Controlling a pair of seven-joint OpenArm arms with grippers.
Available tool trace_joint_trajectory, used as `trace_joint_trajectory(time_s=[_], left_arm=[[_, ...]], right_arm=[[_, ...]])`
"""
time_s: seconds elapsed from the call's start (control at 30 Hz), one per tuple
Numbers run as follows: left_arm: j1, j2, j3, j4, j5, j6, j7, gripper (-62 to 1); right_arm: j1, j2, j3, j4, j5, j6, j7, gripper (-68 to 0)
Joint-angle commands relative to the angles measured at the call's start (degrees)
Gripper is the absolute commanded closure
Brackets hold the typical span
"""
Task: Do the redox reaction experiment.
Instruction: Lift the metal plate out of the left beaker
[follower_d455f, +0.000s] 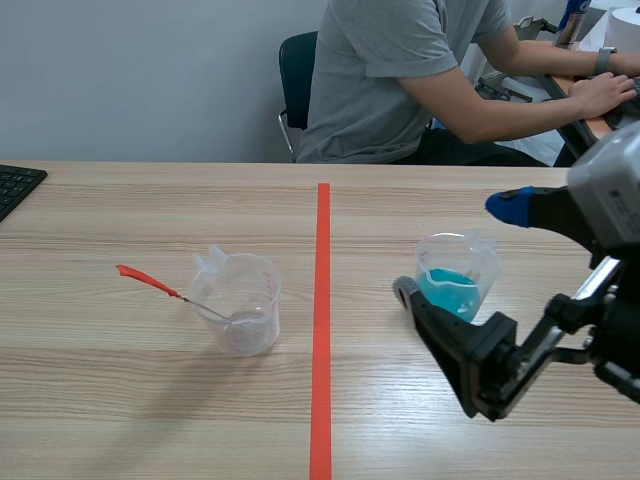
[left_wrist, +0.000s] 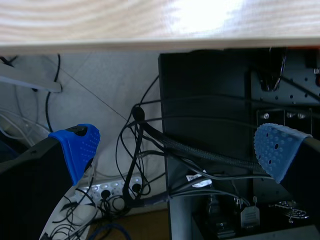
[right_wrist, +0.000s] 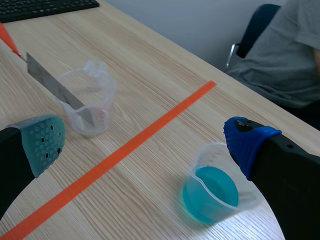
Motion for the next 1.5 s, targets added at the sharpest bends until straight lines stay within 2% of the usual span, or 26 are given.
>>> trace_joint_trajectory(time_s=[0.0, 0.13, 0.27, 0.53, 0.9, 1.07, 1.17, 1.47], left_arm=[[-0.70, 0.13, 0.42, 0.04, -0.17, -0.13, -0.72, -62.3], [-2.67, 0.17, 2.05, -2.80, -0.17, -0.13, -1.40, -62.3], [-4.15, 0.28, 3.10, -5.11, -0.17, -0.11, -1.75, -62.3], [-4.42, 0.28, 3.30, -5.79, -0.17, -0.11, -1.68, -62.3], [-4.42, 0.28, 3.30, -5.77, -0.17, -0.09, -1.68, -62.3], [-4.42, 0.28, 3.30, -5.77, -0.17, -0.09, -1.70, -62.3], [-4.42, 0.28, 3.30, -5.77, -0.17, -0.09, -1.66, -62.3], [-4.42, 0.26, 3.30, -5.77, -0.17, -0.09, -1.62, -62.3]], right_arm=[[1.73, 0.59, -1.73, 1.03, -0.28, -0.52, 1.09, -67.9], [5.31, 0.57, -8.13, 1.03, -2.25, -1.57, 1.07, -67.9], [9.05, 0.26, -14.69, 1.01, -4.57, -4.26, 0.96, -67.9], [16.13, -2.97, -26.82, 0.50, -9.79, -8.15, -1.18, -67.9], [27.50, -10.08, -41.88, -10.05, -15.23, -14.88, -3.28, -67.9], [31.36, -13.16, -46.01, -15.06, -17.44, -18.75, -3.45, -67.9], [32.83, -14.86, -47.10, -17.31, -17.84, -20.20, -3.96, -67.9], [35.85, -18.71, -47.17, -22.25, -17.84, -21.90, -5.03, -67.9]])
